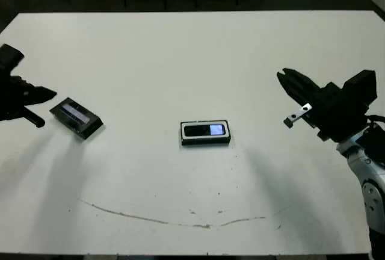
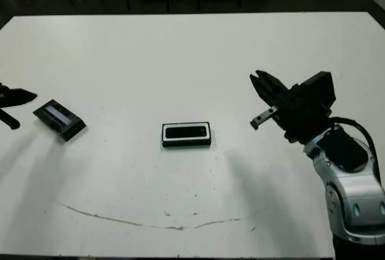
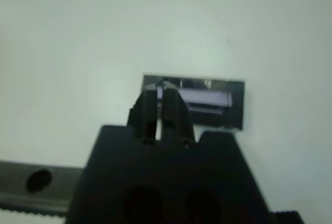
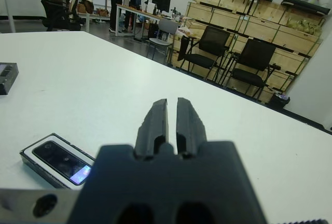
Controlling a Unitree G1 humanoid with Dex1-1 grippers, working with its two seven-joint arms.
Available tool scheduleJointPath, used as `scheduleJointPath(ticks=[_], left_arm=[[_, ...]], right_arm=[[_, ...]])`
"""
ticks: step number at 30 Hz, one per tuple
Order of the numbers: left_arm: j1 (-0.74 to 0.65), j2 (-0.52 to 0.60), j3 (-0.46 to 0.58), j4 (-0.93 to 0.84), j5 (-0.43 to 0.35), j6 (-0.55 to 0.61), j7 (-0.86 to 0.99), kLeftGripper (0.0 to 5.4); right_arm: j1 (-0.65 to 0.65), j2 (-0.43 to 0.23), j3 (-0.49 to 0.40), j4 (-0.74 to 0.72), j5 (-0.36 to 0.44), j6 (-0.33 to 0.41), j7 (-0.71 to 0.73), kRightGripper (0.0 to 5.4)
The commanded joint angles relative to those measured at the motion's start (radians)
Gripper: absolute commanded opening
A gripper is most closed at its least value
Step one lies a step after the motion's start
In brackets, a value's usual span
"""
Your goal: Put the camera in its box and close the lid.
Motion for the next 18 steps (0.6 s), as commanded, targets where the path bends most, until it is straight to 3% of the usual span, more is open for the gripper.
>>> scheduleJointPath(ticks=[1,5,18], left_arm=[[-0.017,-0.026,-0.027,0.023,0.042,0.024,0.017,0.0],[-0.027,-0.047,-0.043,0.013,0.086,0.066,0.062,0.0],[-0.054,-0.098,-0.103,-0.029,0.135,0.052,0.044,0.0]], right_arm=[[0.012,-0.015,-0.004,-0.005,0.002,0.026,-0.013,0.02],[0.012,-0.022,-0.003,-0.008,0.0,0.026,-0.016,0.02],[0.016,-0.042,-0.005,-0.013,0.005,0.035,-0.018,0.02]])
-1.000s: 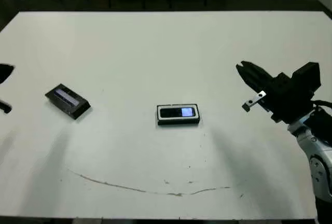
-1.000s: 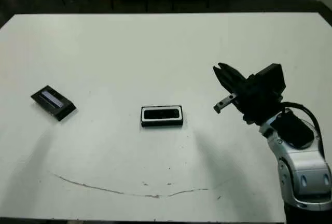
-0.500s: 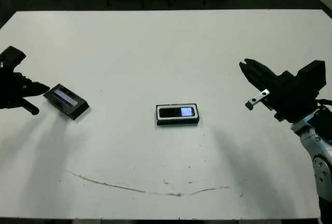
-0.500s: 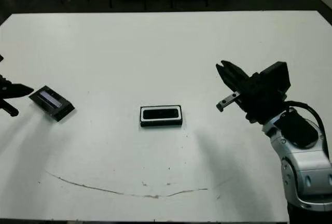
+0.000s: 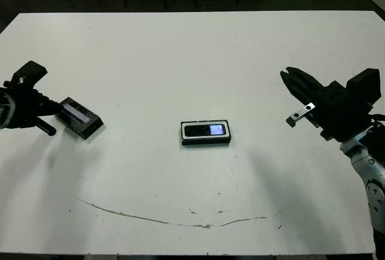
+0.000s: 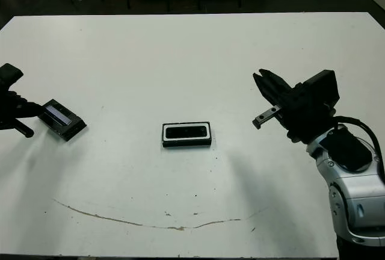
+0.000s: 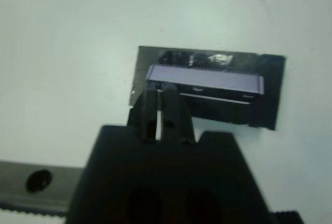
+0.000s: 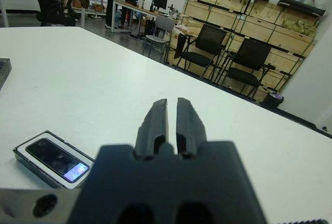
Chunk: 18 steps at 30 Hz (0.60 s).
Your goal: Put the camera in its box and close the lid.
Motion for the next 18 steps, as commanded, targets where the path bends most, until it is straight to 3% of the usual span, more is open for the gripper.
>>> scheduleJointPath(ticks=[1,18], left_arm=[[-0.011,-0.027,-0.029,-0.016,0.025,0.024,0.002,0.0],[-0.082,-0.179,-0.084,0.07,0.064,0.01,0.009,0.0]], right_arm=[[0.015,-0.012,-0.003,0.005,0.006,0.018,0.0,0.02],[0.018,-0.021,0.007,-0.012,-0.008,0.029,-0.017,0.02]])
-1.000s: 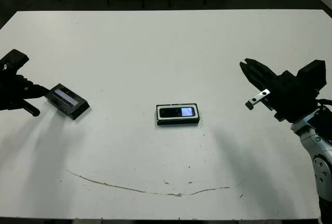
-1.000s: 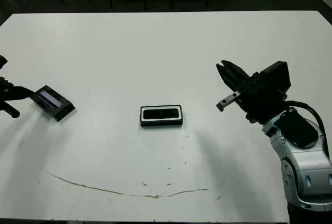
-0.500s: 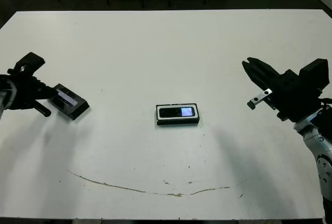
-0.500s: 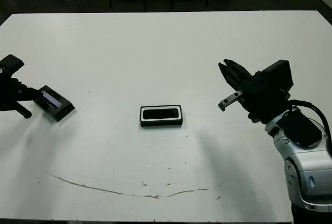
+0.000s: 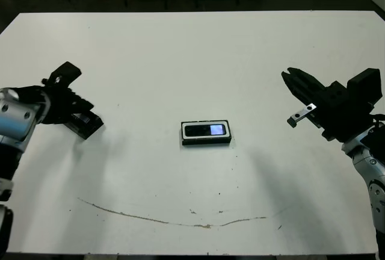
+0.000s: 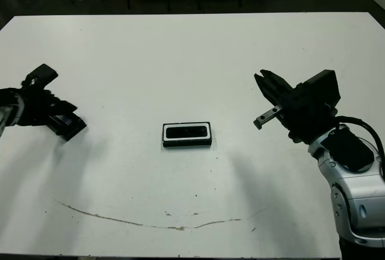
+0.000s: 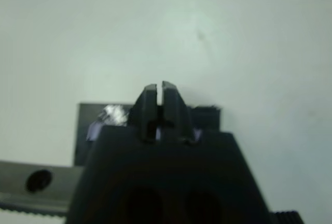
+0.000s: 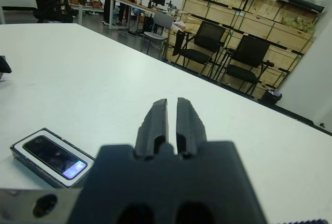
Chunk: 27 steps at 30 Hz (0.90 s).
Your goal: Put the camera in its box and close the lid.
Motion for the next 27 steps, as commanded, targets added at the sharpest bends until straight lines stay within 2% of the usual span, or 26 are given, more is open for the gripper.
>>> scheduleJointPath(ticks=[1,9,12,15,20,27], left_arm=[[-0.005,-0.019,-0.034,0.021,0.031,0.015,0.008,0.0],[-0.005,-0.053,-0.033,0.048,0.045,-0.058,0.012,0.0],[0.004,-0.068,0.004,0.008,0.022,-0.058,0.025,0.0],[0.03,-0.079,0.086,-0.102,-0.048,-0.028,0.032,0.0],[0.063,-0.103,0.231,-0.382,-0.209,0.13,0.058,0.0],[0.098,-0.157,0.346,-0.706,-0.403,0.251,0.145,0.0]], right_arm=[[0.013,-0.011,0.003,-0.002,-0.001,0.014,-0.001,0.02],[0.014,-0.01,0.002,0.006,0.012,0.018,0.006,0.02],[0.013,-0.009,0.002,0.005,0.021,0.028,0.006,0.02],[0.015,-0.019,0.007,-0.007,0.01,0.038,-0.001,0.02],[0.014,-0.016,0.007,-0.007,0.014,0.046,0.001,0.02],[0.009,-0.018,0.016,-0.006,0.011,0.053,-0.003,0.02]])
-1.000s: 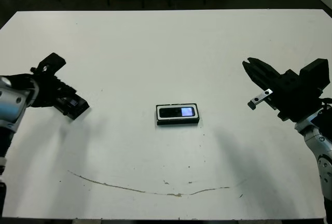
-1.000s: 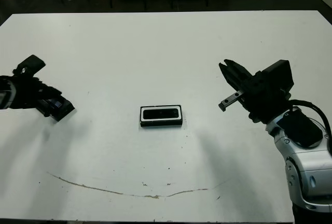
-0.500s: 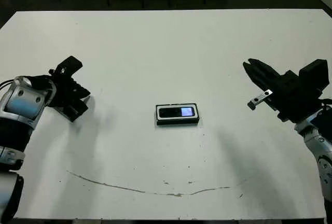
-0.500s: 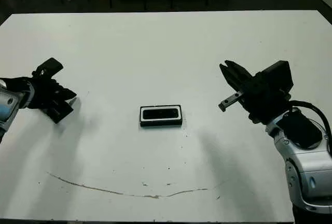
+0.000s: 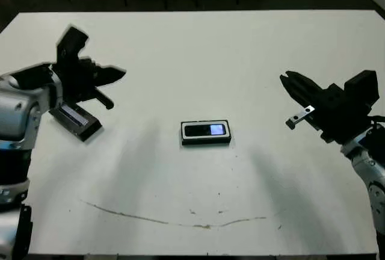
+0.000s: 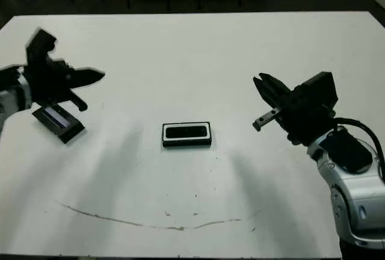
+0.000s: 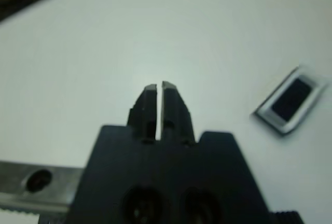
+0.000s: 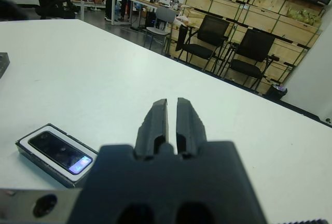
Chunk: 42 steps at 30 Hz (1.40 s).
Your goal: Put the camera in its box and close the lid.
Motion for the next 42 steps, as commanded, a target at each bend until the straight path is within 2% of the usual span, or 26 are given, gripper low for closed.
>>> scheduleJointPath(ticks=[1,5,7,11,13,18,20,24,28,32,34,36,39,42], left_arm=[[0.037,-0.016,0.049,-0.118,-0.072,0.044,0.038,0.0],[0.068,0.013,0.126,-0.21,-0.135,0.073,0.086,0.0],[0.091,0.048,0.158,-0.206,-0.135,0.058,0.094,0.0],[0.138,0.132,0.19,-0.152,-0.111,0.12,0.139,0.0],[0.178,0.163,0.199,-0.115,-0.091,0.096,0.145,0.0],[0.299,0.222,0.235,-0.018,0.031,-0.052,0.19,0.0],[0.335,0.241,0.239,-0.045,0.102,-0.039,0.263,0.0],[0.414,0.301,0.225,-0.014,0.213,-0.136,0.284,0.0],[0.448,0.398,0.107,0.013,0.395,-0.171,0.324,0.0],[0.402,0.522,-0.078,0.091,0.572,-0.117,0.286,0.0],[0.372,0.564,-0.15,0.124,0.612,-0.097,0.226,0.0],[0.353,0.606,-0.2,0.129,0.618,-0.092,0.132,0.0],[0.336,0.666,-0.282,0.154,0.641,-0.165,-0.006,0.0],[0.286,0.662,-0.388,0.235,0.699,-0.251,-0.098,0.0]], right_arm=[[0.005,-0.016,0.006,-0.004,-0.003,0.03,-0.004,0.02],[0.007,-0.019,0.005,-0.011,-0.01,0.031,-0.007,0.02],[0.009,-0.017,0.003,-0.014,-0.008,0.036,-0.01,0.02],[0.008,-0.018,0.0,-0.017,-0.003,0.041,-0.005,0.02],[0.007,-0.015,0.0,-0.016,0.004,0.045,-0.004,0.02],[0.007,-0.018,0.004,-0.018,-0.002,0.056,-0.007,0.02],[0.006,-0.017,0.002,-0.011,0.001,0.045,0.001,0.02],[0.001,-0.015,0.003,0.0,0.006,0.039,0.009,0.02],[-0.002,-0.013,0.003,0.006,0.011,0.037,0.014,0.02],[0.002,-0.018,0.006,0.002,0.004,0.035,0.014,0.02],[0.005,-0.016,0.003,0.005,0.009,0.034,0.015,0.02],[0.008,-0.017,0.002,0.004,0.009,0.037,0.014,0.02],[0.01,-0.014,-0.002,-0.005,0.015,0.049,0.008,0.02],[0.01,-0.019,0.0,-0.006,0.011,0.044,0.01,0.02]])
